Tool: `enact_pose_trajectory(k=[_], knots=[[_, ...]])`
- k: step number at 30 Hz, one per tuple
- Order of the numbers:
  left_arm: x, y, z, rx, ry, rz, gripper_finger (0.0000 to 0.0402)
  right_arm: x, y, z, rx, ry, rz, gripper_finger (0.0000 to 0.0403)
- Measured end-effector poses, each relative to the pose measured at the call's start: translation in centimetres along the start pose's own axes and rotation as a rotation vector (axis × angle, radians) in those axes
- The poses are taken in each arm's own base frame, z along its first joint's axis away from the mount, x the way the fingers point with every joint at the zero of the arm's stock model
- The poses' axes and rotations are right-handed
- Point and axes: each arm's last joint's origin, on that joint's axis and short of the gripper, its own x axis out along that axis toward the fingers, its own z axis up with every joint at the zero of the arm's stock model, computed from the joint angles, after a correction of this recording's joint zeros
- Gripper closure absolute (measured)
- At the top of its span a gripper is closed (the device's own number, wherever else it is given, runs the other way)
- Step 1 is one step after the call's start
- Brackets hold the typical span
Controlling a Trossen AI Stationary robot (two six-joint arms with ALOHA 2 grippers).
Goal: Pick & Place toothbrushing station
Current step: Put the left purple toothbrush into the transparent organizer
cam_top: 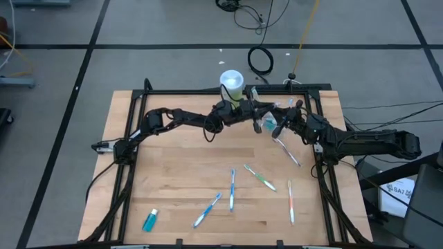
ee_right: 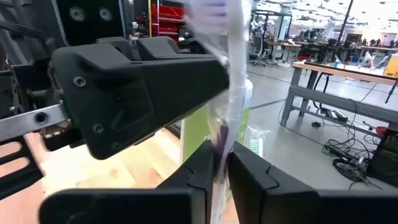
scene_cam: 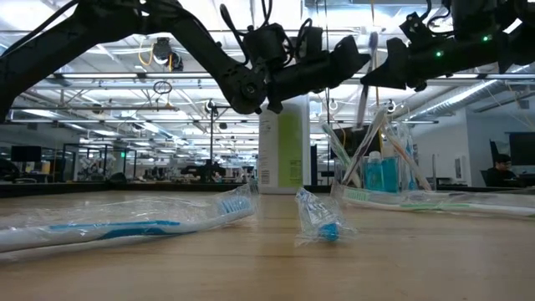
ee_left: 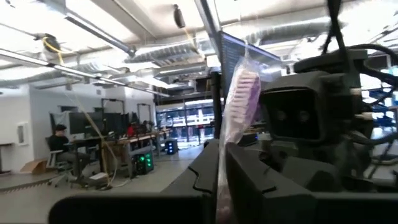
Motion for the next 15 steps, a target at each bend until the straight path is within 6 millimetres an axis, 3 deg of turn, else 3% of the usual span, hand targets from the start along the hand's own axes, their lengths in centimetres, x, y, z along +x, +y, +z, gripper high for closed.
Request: enact_pose_trajectory(k=[6,15], knots=[[0.0,0.3,-0.3,0.003,0.034,0.014,0.0326,0.0,0.0,0.1,0.004,-0.005,-0.008,0.0391],[0.0,0.4,-1.0,-0.012,0.128,0.068,0.0255,-0.1,-0.3,0.2,0.003,-0.006,-0.071,0.0382]])
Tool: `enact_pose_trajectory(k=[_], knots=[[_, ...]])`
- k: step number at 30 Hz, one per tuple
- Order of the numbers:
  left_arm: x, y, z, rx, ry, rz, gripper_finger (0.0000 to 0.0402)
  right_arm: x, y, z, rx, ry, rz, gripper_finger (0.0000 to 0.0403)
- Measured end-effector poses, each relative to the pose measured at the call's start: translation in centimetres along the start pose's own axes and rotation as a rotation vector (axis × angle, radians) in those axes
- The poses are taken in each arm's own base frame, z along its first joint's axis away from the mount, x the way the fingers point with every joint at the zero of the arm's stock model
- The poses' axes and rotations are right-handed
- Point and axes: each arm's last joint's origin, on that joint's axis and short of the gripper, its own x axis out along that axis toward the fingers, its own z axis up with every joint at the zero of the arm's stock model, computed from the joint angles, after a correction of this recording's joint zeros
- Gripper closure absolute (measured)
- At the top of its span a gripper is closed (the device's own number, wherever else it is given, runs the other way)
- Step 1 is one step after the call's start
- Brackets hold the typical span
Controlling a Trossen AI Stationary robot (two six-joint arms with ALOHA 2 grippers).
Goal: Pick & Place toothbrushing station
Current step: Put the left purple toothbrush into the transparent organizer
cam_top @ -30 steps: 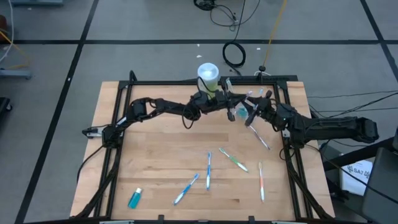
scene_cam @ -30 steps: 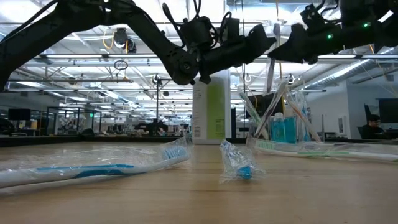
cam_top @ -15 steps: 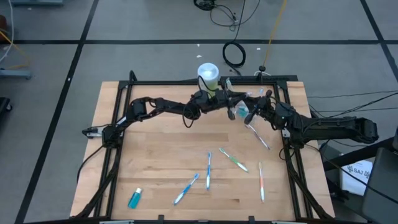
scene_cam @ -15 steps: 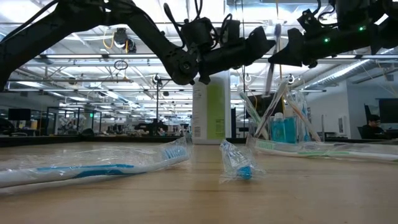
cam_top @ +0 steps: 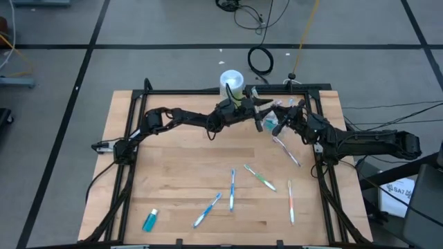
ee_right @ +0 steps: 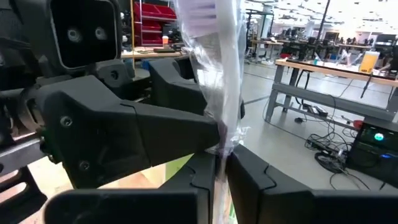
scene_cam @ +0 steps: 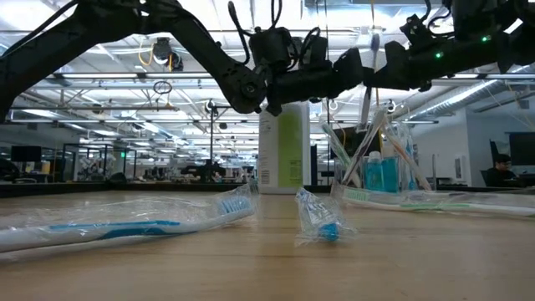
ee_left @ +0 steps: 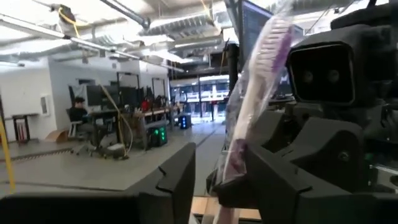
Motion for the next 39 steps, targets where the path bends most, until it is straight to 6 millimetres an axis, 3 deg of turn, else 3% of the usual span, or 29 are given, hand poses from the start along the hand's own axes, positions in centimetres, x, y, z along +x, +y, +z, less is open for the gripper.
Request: enact_pose_trajectory(k=[10,14,18,22,26,31,34,39], knots=[[-0.2,0.2,4.1,0.014,0.36,0.05,0.0233,-0.4,-0.2,0.4,0.015,-0.021,-0.009,0.0384],[-1.6,0.7,5.4,0.023,0.603,0.034,0.0233,-0.4,-0.3,0.8,0.043,-0.044,-0.005,0.0385],[-2.8,1.4,8.9,0.039,0.692,0.022,0.0233,-0.5,-0.3,0.8,0.057,-0.045,-0.004,0.0385],[-4.2,1.6,10.7,0.061,0.76,0.004,0.0233,-0.5,-0.3,0.6,0.062,-0.032,-0.003,0.0385],[-6.8,1.5,12.9,0.066,0.718,-0.015,0.0233,-0.4,-0.2,0.6,0.074,-0.031,-0.003,0.0385],[-12.1,1.5,12.8,0.055,0.708,0.052,0.0233,0.6,0.0,-0.5,0.09,0.031,-0.015,0.0385],[-14.9,1.6,14.0,0.05,0.637,0.131,0.0234,1.5,0.1,-0.9,0.079,0.044,-0.016,0.0385],[-18.2,1.4,14.2,0.036,0.546,0.238,0.0233,3.8,0.5,1.0,0.084,0.087,-0.042,0.0385]])
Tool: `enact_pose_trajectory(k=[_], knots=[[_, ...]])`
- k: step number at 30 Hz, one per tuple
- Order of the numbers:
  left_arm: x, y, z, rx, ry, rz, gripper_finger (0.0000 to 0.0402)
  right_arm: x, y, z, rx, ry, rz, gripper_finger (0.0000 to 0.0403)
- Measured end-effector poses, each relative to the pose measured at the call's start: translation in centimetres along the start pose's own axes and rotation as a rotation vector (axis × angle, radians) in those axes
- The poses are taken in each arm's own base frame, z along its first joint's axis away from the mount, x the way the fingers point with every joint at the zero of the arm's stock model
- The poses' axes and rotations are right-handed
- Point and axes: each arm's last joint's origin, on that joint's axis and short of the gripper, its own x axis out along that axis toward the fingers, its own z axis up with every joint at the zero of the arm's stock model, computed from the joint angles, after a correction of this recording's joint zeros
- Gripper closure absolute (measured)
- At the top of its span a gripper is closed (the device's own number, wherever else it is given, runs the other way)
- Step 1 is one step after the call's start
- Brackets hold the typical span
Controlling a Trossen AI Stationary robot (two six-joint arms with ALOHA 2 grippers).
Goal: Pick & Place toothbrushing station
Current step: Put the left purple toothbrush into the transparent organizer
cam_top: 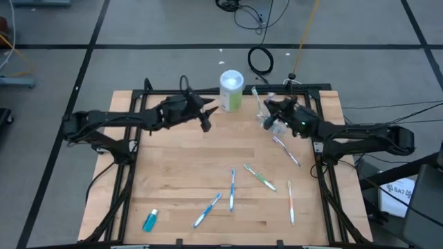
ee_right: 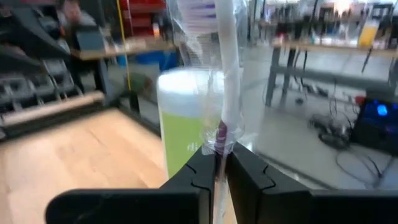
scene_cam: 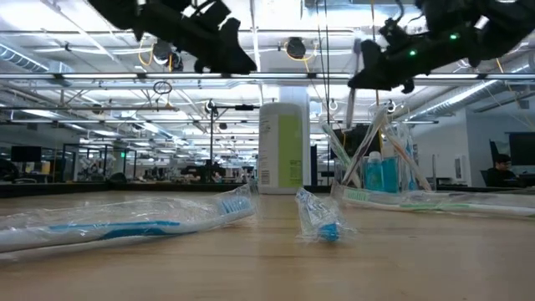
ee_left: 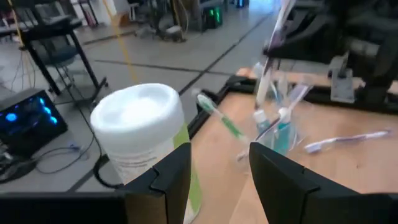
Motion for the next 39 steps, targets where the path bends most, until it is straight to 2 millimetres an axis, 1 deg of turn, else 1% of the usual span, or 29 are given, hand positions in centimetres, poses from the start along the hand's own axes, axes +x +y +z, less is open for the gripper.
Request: enact_pose_trajectory(k=[4,7,13,21,28,31,34,39], knots=[[-1.0,0.1,-0.7,-0.032,-0.07,0.005,0.0234,2.1,0.5,-0.4,-0.012,0.146,-0.033,0.0385],[-0.9,0.0,-1.7,-0.032,-0.026,0.008,0.0233,3.4,0.5,-0.8,0.026,0.194,-0.064,0.0385],[-0.9,0.0,-1.6,-0.04,-0.038,0.005,0.0233,4.8,0.2,-2.3,0.066,0.27,-0.115,0.0385],[-0.9,0.0,-1.6,-0.023,-0.034,0.003,0.0233,5.5,-0.4,-3.5,0.066,0.333,-0.155,0.0385],[-0.9,0.0,-1.6,-0.023,-0.034,0.004,0.0233,5.8,-1.2,-4.1,0.087,0.389,-0.129,0.0373],[-0.9,0.0,-1.6,-0.023,-0.035,0.004,0.0233,5.8,-1.5,-4.1,0.101,0.395,-0.14,0.0362],[-0.9,0.0,-1.6,-0.023,-0.035,0.004,0.0233,5.9,-1.6,-3.9,0.059,0.383,-0.131,0.0345],[-0.9,0.0,-1.6,-0.023,-0.035,0.004,0.0233,5.8,-1.5,-3.1,0.01,0.334,-0.085,0.03]])
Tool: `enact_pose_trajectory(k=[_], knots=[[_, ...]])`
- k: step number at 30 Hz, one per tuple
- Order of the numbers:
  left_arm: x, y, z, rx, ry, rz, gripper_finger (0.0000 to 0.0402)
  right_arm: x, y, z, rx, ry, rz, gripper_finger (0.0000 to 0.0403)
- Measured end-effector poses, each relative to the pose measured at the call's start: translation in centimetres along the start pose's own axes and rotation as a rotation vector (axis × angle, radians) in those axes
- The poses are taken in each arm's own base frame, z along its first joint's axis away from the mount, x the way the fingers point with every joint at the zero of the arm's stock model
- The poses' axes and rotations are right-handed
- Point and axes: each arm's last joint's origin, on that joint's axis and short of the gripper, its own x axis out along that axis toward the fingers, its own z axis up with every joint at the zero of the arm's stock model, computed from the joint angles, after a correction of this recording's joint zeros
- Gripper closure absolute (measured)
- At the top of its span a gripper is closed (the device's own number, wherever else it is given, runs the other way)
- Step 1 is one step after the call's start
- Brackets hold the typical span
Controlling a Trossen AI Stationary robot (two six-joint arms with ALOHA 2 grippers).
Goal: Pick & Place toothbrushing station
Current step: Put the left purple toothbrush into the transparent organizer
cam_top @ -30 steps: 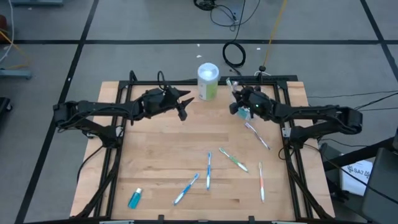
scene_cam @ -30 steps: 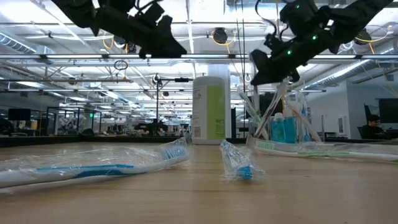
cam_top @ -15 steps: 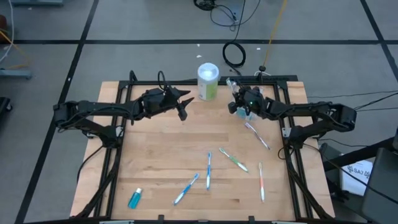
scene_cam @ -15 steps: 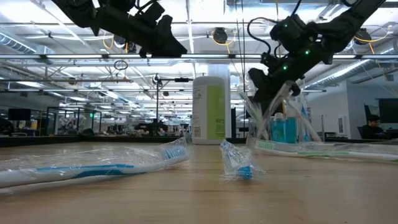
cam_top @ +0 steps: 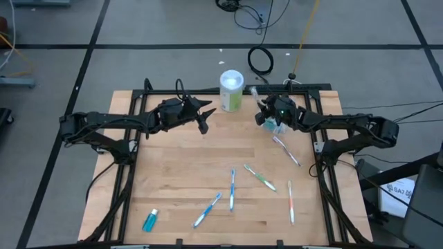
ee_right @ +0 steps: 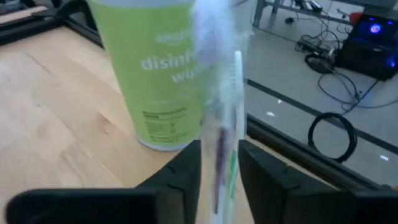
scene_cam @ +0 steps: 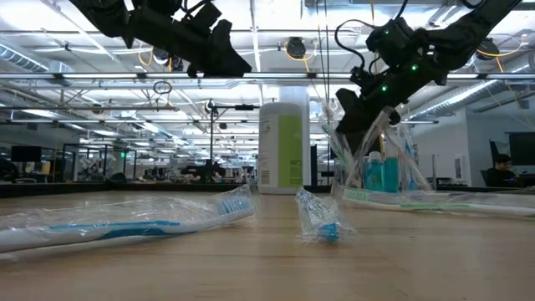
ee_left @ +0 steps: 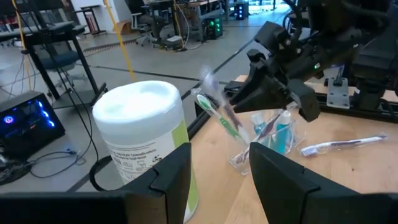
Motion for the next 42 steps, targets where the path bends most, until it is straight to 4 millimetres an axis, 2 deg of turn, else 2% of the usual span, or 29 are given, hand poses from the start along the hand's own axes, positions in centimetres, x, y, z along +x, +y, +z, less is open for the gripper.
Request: enact_pose_trajectory(k=[8,13,17,23,28,38,42], knots=[[0.0,0.0,0.0,0.0,0.001,0.0,0.0233,-2.1,-0.4,2.1,-0.033,-0.126,0.014,0.0229],[0.0,0.0,0.0,0.0,0.001,0.0,0.0234,-3.9,-0.3,4.0,-0.001,-0.257,0.192,0.0216],[0.0,0.0,0.0,0.0,-0.002,0.001,0.0234,-4.3,0.7,5.6,-0.074,-0.219,0.271,0.0217],[0.0,0.0,0.1,-0.014,-0.005,0.008,0.0234,-2.9,1.8,7.1,-0.175,-0.116,0.221,0.0221],[0.0,0.0,0.1,-0.022,-0.004,0.008,0.0233,-1.1,2.1,7.4,-0.239,-0.082,0.199,0.0222],[0.0,0.0,0.0,-0.022,0.0,0.007,0.0233,3.0,0.6,7.4,-0.32,-0.12,0.108,0.0222],[0.0,0.0,0.0,-0.023,0.001,0.006,0.0233,4.5,-0.1,6.7,-0.313,-0.097,0.081,0.0222]])
